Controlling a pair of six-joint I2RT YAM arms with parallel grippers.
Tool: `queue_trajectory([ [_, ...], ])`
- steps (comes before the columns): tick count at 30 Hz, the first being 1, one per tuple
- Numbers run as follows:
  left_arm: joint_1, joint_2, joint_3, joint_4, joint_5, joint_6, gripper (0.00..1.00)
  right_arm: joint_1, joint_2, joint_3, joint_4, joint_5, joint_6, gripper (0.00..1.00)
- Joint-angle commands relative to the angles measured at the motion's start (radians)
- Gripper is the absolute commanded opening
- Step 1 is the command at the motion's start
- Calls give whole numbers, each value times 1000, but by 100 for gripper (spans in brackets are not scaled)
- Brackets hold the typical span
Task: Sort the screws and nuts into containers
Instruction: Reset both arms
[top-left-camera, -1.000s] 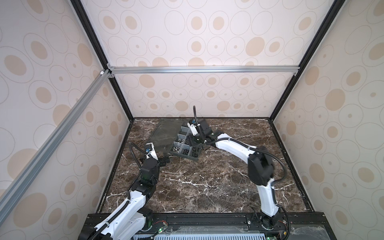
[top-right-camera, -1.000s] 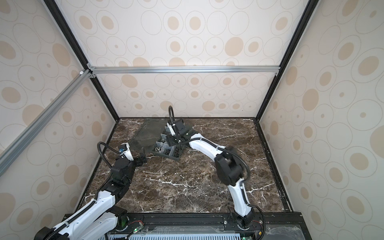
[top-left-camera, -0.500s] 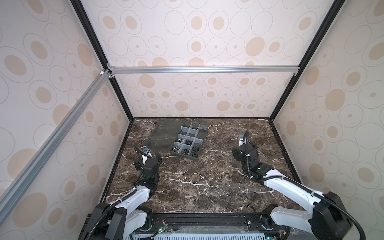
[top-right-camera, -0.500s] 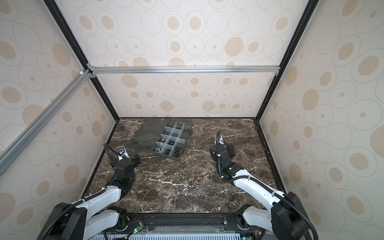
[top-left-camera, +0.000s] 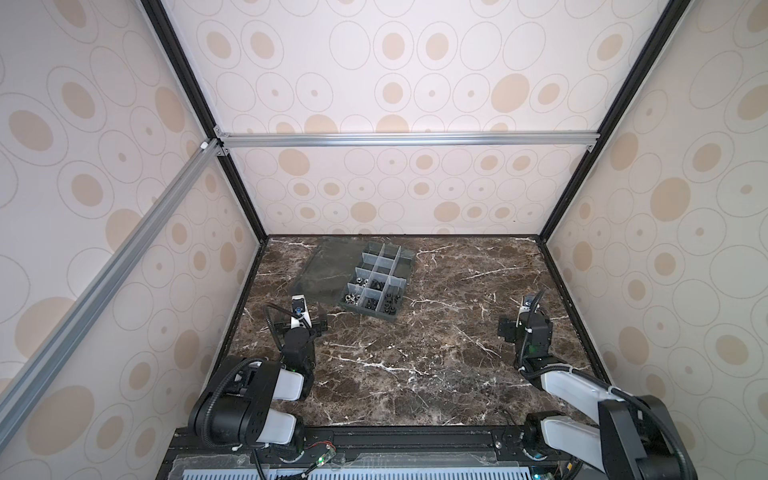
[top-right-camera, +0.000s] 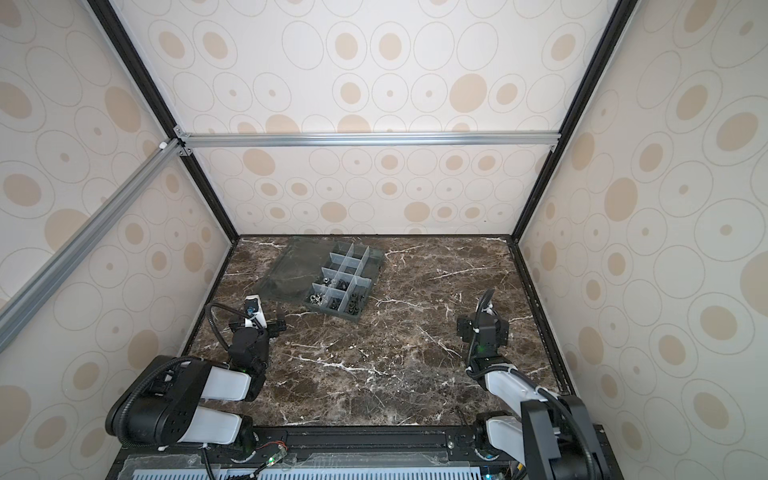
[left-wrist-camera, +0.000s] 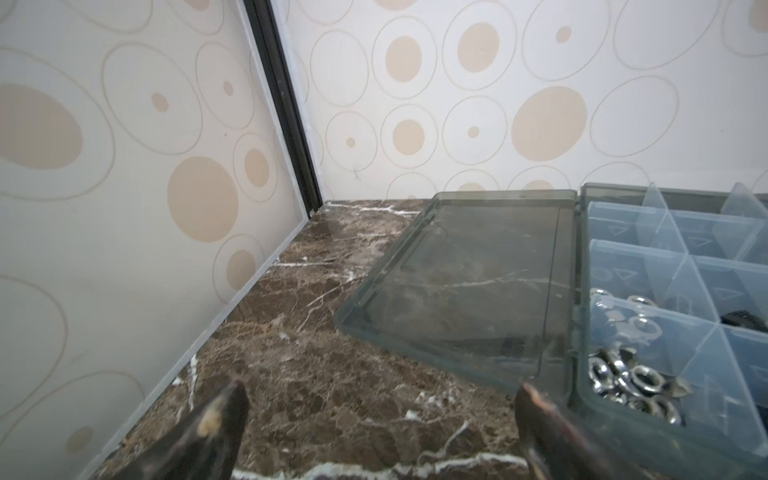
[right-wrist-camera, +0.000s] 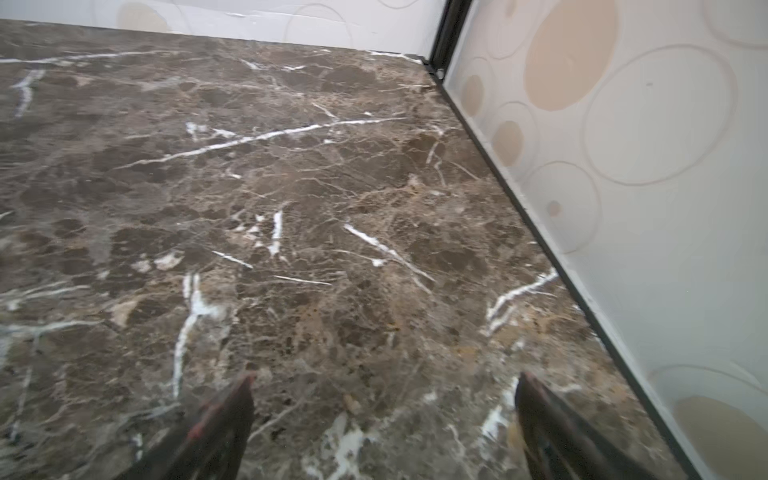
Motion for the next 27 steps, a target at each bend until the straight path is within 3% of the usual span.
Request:
queue_trajectory([
  [1, 56, 75, 33, 122, 198, 8, 100, -14, 110, 9, 315, -163, -26, 100],
  [3, 92, 84, 104, -3, 306, 7, 100, -33, 207, 36, 373, -231, -26, 100],
  [6, 129, 91, 138, -71, 356, -20, 100, -60, 366, 78, 461, -314, -26, 100],
  [9, 129, 99, 145, -73, 347, -21, 100, -61, 332, 147, 260, -302, -21, 99],
  [11, 129, 96, 145, -75, 346, -20, 100, -59, 362, 122, 365, -304, -27, 100],
  [13, 128, 93, 143, -74, 345, -19, 100, -59, 329, 150, 251, -307, -27, 100],
  [15, 128, 93, 142, -72, 344, -20, 100, -59, 358, 126, 347, -310, -32, 100],
  [18, 128, 93, 142, -71, 344, -19, 100, -58, 334, 147, 263, -309, -32, 100],
  [27, 127, 92, 139, -68, 344, -18, 100, -54, 340, 151, 268, -317, -41, 100],
])
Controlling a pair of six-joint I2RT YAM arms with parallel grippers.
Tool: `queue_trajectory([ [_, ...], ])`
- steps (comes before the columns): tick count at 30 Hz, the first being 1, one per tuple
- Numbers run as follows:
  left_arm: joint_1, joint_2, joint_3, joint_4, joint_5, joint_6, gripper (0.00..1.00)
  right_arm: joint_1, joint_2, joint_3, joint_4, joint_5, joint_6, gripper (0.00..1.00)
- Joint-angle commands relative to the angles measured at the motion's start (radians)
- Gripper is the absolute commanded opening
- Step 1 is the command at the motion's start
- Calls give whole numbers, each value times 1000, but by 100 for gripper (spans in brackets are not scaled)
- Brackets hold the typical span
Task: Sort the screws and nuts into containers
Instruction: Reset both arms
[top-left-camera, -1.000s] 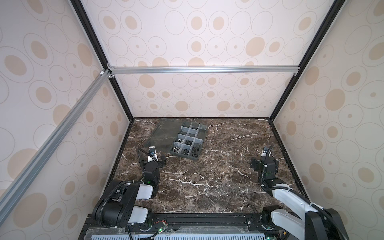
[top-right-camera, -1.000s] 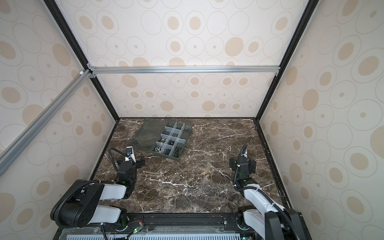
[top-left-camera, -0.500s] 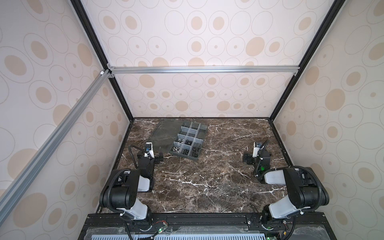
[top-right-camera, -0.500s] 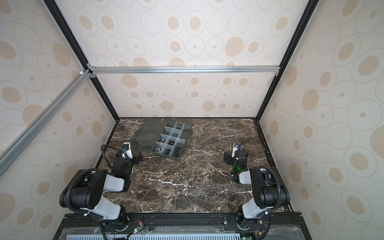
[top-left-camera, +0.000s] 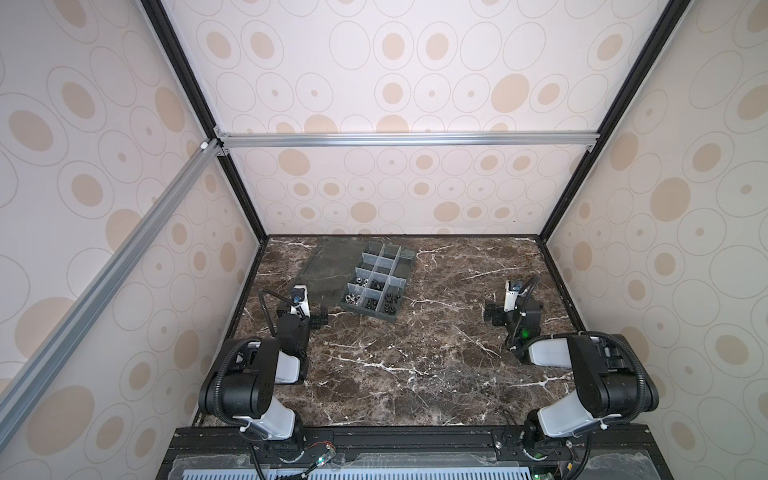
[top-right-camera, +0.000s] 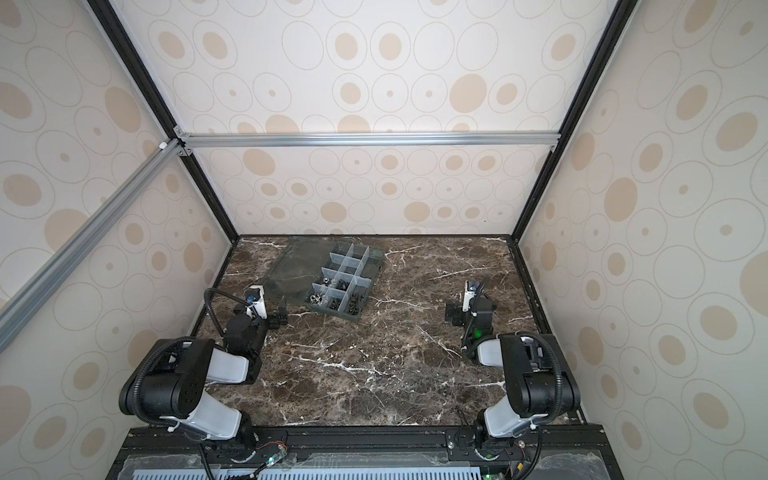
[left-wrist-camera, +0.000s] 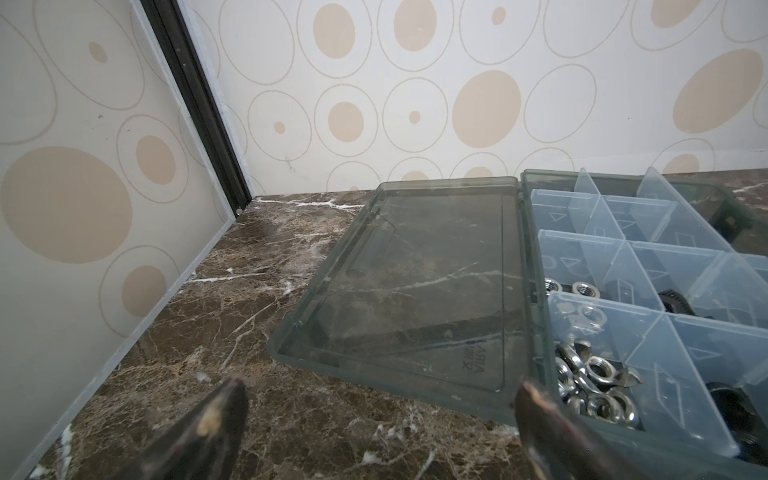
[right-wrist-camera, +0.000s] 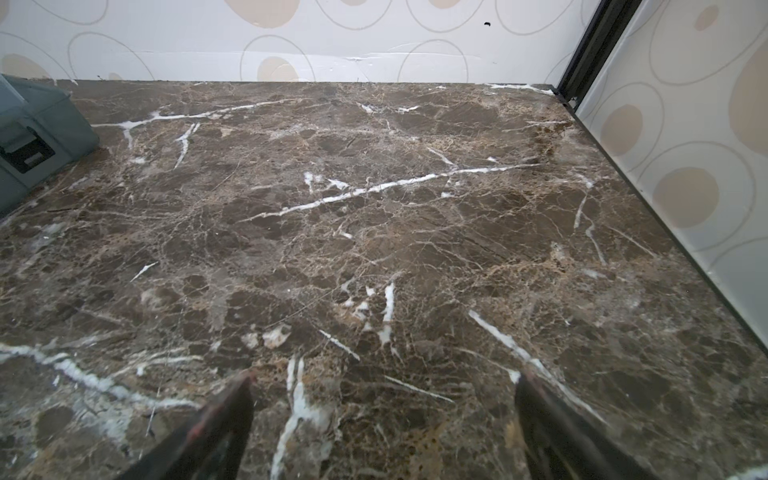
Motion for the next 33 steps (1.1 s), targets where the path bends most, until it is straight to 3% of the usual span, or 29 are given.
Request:
queue_trajectory([
  [1, 5, -5, 8, 13, 12, -6, 100, 2, -11, 12, -5, -15, -22, 100],
  [4, 3, -16, -30, 66, 24, 1, 100, 2, -10, 12, -2, -14, -21, 100],
  [9, 0, -17, -170, 336, 87, 31, 100, 1, -11, 12, -1, -13, -21, 100],
  [10, 0, -18, -156, 308, 89, 31, 100, 1, -10, 12, -3, -14, -21, 100],
  [13, 3, -2, 6, 9, 113, 35, 100, 1, -10, 14, -4, -13, -21, 100],
  [16, 16, 0, 13, 10, 88, 9, 100, 1, -9, 14, -4, -10, -20, 100],
  [20, 10, -31, -97, 190, 151, 43, 100, 1, -20, -12, 38, -12, -22, 100],
  [23, 0, -6, -173, 353, 164, 58, 100, 2, -53, -140, 238, -39, -29, 100],
  [24, 0, -7, -136, 285, 162, 57, 100, 1, -36, -140, 257, -50, -34, 100],
  [25, 0, -24, -52, 80, 156, 62, 100, 2, -10, -106, 232, -59, -39, 100],
  [26, 13, -3, 12, 10, 154, 39, 100, 1, 9, -39, 131, -68, -43, 100],
  [27, 23, -1, -14, 72, 158, 23, 100, 0, 1, 26, -17, -70, -35, 100],
  [30, 17, 0, -4, 42, 129, 23, 100, -4, 11, -14, 92, 6, -6, 100],
  [33, 16, -1, 8, 13, 113, 22, 100, 5, -13, 15, -11, 17, -15, 100],
])
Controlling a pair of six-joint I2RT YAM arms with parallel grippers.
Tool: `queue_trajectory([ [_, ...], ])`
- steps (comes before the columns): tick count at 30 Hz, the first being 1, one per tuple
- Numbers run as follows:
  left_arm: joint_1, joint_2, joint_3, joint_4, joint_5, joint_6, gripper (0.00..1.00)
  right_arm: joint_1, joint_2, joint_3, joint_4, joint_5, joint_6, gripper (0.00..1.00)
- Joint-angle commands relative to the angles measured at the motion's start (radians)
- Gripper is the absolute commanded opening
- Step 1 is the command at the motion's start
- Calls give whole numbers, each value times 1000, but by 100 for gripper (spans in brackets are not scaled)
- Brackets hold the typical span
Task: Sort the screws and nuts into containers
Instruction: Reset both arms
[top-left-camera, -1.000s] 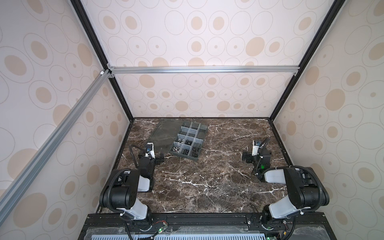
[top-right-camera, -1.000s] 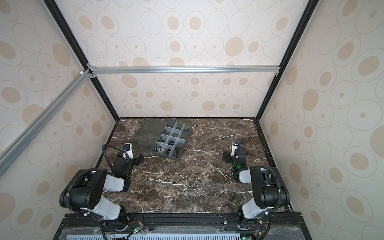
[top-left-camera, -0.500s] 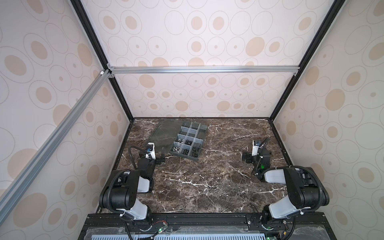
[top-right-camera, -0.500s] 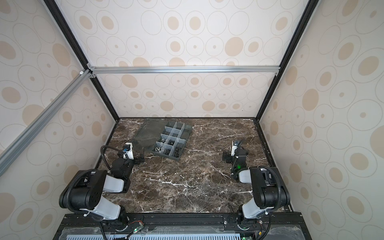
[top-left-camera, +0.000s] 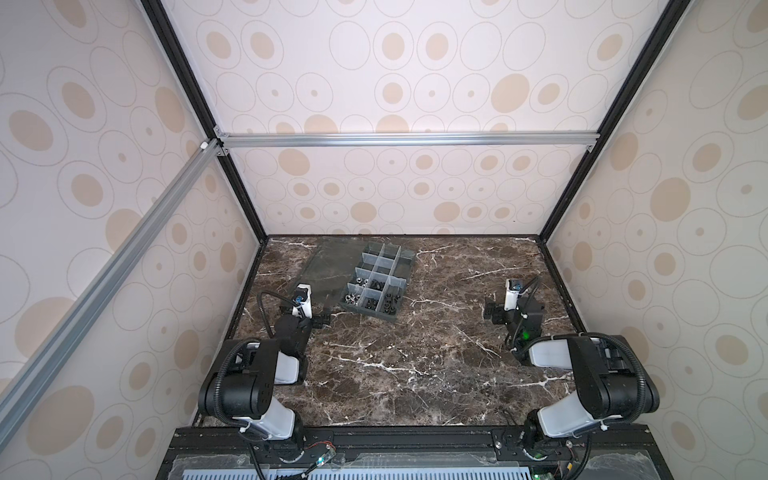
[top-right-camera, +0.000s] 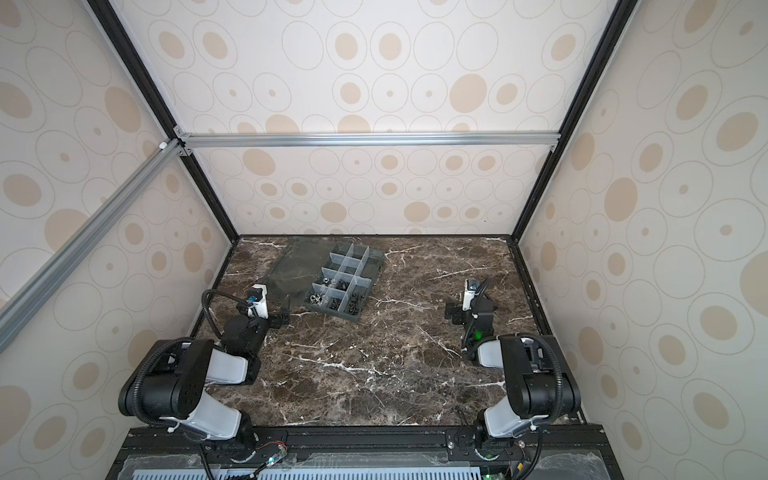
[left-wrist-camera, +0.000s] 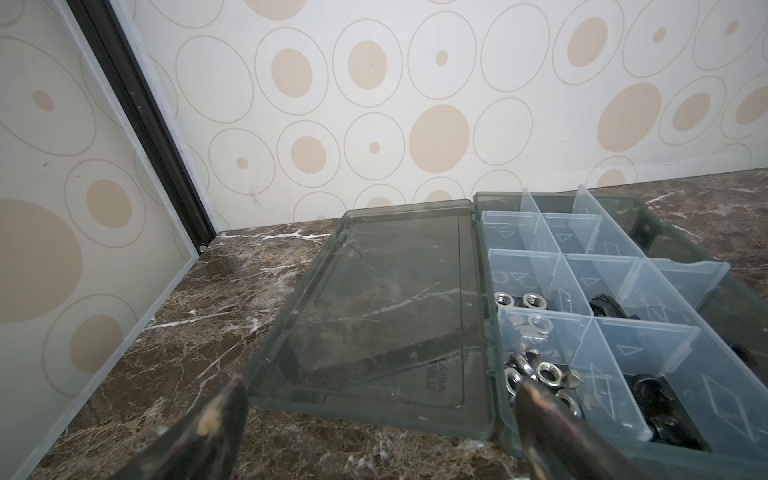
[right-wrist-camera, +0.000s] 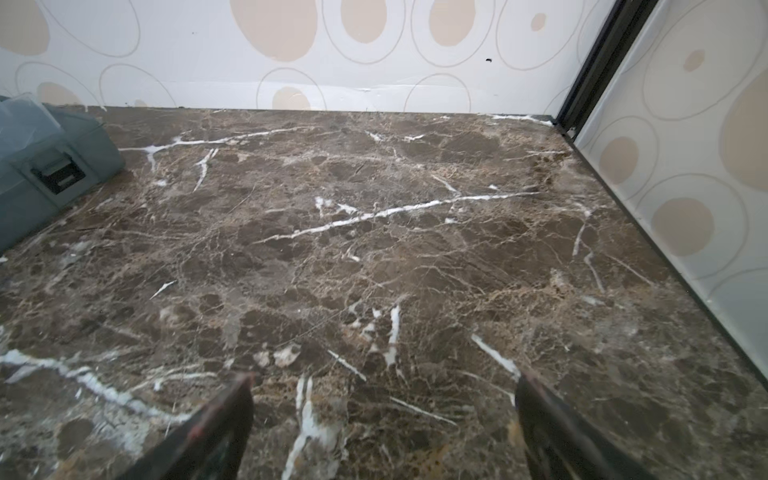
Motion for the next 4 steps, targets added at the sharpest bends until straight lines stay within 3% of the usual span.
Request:
queue_trajectory([
  [1, -2, 3, 12, -34, -39, -3, 100, 4, 2, 14, -33, 26, 1, 100],
  [2, -6, 4, 19, -48, -101, -24, 100, 4, 9, 10, -12, 26, -2, 100],
  [4, -7, -1, 9, -35, -109, -28, 100, 4, 7, 11, -21, 27, -1, 100],
])
